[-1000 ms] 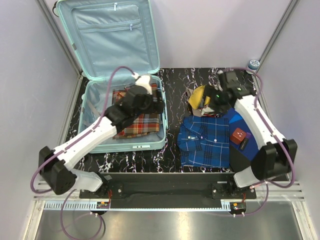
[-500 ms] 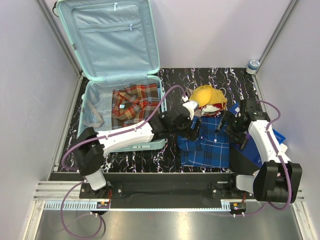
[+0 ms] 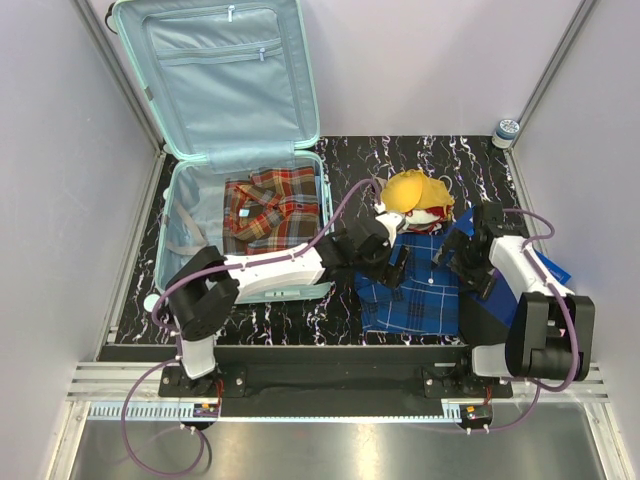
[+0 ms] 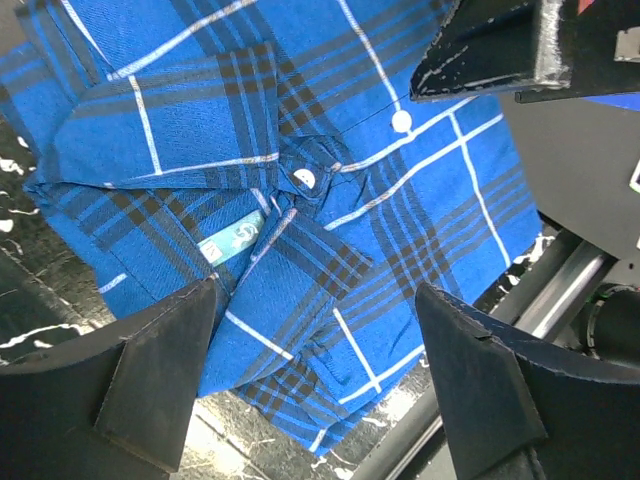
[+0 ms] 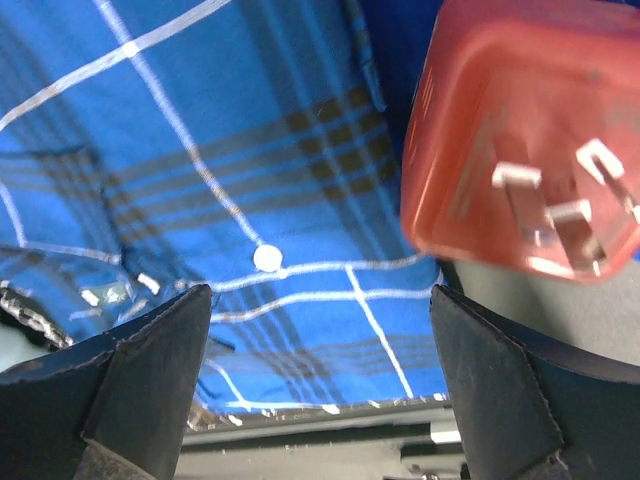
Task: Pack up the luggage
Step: Pick up the clothes at the center of the board.
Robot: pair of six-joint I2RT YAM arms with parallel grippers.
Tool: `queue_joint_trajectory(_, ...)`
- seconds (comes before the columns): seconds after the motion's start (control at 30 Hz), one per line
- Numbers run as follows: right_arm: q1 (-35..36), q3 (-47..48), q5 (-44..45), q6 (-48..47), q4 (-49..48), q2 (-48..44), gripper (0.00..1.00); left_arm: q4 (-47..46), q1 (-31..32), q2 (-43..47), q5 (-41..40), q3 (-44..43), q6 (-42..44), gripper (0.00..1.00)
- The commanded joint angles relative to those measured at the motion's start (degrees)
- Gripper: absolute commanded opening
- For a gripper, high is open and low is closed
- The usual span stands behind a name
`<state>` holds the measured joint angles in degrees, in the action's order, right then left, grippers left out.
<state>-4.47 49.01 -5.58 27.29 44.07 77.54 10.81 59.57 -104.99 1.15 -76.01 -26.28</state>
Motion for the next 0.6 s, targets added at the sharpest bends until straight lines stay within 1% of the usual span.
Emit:
queue_joint_trajectory(0.0, -0.2, -0.9, 3.5, 2.3, -6.6, 1.6, 0.97, -4.0, 0.1, -1.4, 1.8, 0.1, -0.5, 0.85)
queue_joint_trajectory(0.13, -0.2, -1.5, 5.2, 3.5, -9.2, 3.1, 0.98, -4.3, 0.1, -2.3, 1.8, 0.2, -1.0, 0.86)
queue_joint_trajectory(0.2, -0.2, -1.9, 7.8, 3.9, -10.2, 4.1, 0.98, -4.3, -0.1, -2.4, 1.2, 0.6, -1.2, 0.87)
queue_joint_trajectory(0.37, -0.3, -2.8, 11.1, 4.2, -11.6, 6.3, 0.97, -4.7, -1.7, -2.4, 0.4, 2.4, -3.7, 0.88)
queue_joint_trajectory(0.5, -0.3, -3.9, 11.0, 4.5, -13.8, 8.2, 0.94, -4.2, -2.8, -3.1, -0.6, 2.9, -5.4, 0.88)
queue_joint_trajectory(0.57, -0.3, -4.0, 9.7, 4.7, -14.3, 8.9, 0.9, -3.5, -3.3, -3.8, -1.0, 2.9, -6.1, 0.88)
